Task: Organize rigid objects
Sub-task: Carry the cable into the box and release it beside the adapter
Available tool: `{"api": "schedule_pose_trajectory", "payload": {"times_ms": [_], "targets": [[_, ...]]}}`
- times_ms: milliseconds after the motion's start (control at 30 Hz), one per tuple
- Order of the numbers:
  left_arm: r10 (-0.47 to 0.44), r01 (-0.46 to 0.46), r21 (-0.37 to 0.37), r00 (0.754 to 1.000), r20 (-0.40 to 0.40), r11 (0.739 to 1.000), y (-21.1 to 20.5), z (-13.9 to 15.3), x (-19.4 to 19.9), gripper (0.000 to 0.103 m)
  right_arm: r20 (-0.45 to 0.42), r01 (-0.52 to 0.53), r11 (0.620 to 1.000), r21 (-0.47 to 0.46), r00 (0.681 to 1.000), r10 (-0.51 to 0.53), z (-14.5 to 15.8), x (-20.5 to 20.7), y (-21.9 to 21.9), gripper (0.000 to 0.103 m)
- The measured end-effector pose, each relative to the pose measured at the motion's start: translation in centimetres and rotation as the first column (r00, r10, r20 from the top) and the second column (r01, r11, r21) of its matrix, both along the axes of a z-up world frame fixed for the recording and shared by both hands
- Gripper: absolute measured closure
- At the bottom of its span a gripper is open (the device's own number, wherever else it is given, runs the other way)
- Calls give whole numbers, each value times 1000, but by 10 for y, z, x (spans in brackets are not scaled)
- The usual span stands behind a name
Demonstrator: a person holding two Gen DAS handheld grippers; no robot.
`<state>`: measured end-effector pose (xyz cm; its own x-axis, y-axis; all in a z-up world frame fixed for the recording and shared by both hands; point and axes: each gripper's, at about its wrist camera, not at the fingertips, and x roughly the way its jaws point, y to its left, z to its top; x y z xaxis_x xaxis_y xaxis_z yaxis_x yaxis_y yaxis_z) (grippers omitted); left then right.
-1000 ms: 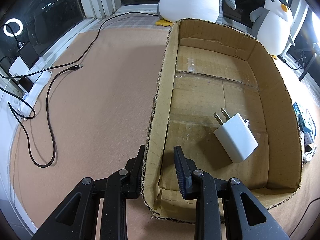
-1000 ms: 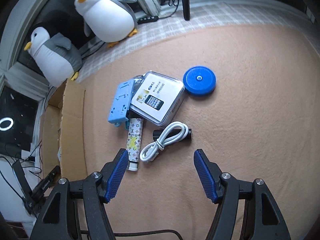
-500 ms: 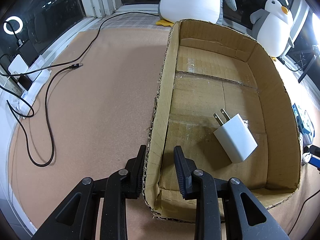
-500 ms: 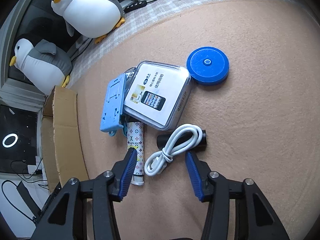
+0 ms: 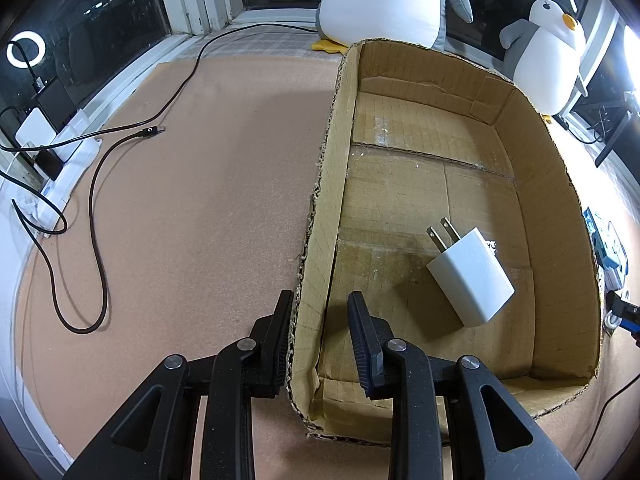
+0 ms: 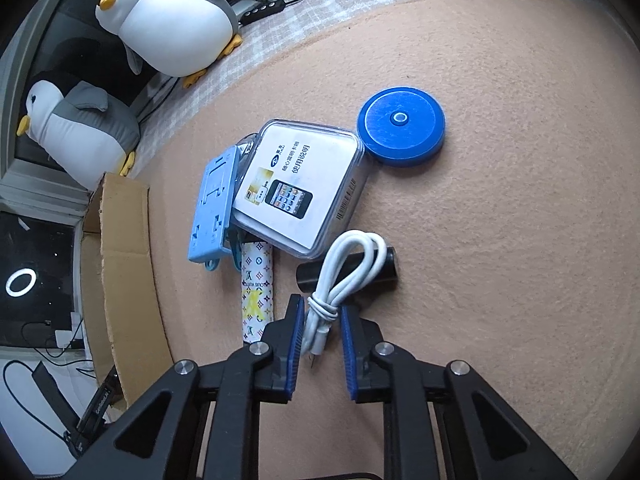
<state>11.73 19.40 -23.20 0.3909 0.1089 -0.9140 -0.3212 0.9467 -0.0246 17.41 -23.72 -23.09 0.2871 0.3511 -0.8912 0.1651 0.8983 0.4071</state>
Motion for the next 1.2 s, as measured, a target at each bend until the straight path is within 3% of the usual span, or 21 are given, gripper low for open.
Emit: {"api": "schedule_pose_trajectory", "payload": {"times_ms": [433, 700, 1033, 1200], "targets": [[-2, 2, 3, 1000, 0, 1000, 0, 0, 0, 74, 56, -79, 997, 0, 995, 79, 11, -34, -10, 90], [-4, 4, 5, 1000, -1, 1000, 0, 0, 0, 74, 123, -156, 988, -6, 980, 155, 42, -34, 17, 90], [-4, 4, 5, 1000, 0, 1000, 0, 0, 0, 74, 223, -334, 941, -52, 915, 337, 90, -16, 96, 90], [-2, 2, 2, 1000, 0, 1000, -1, 0, 0, 74, 256, -440, 891, -112, 854, 453, 106, -10, 154, 90]]}}
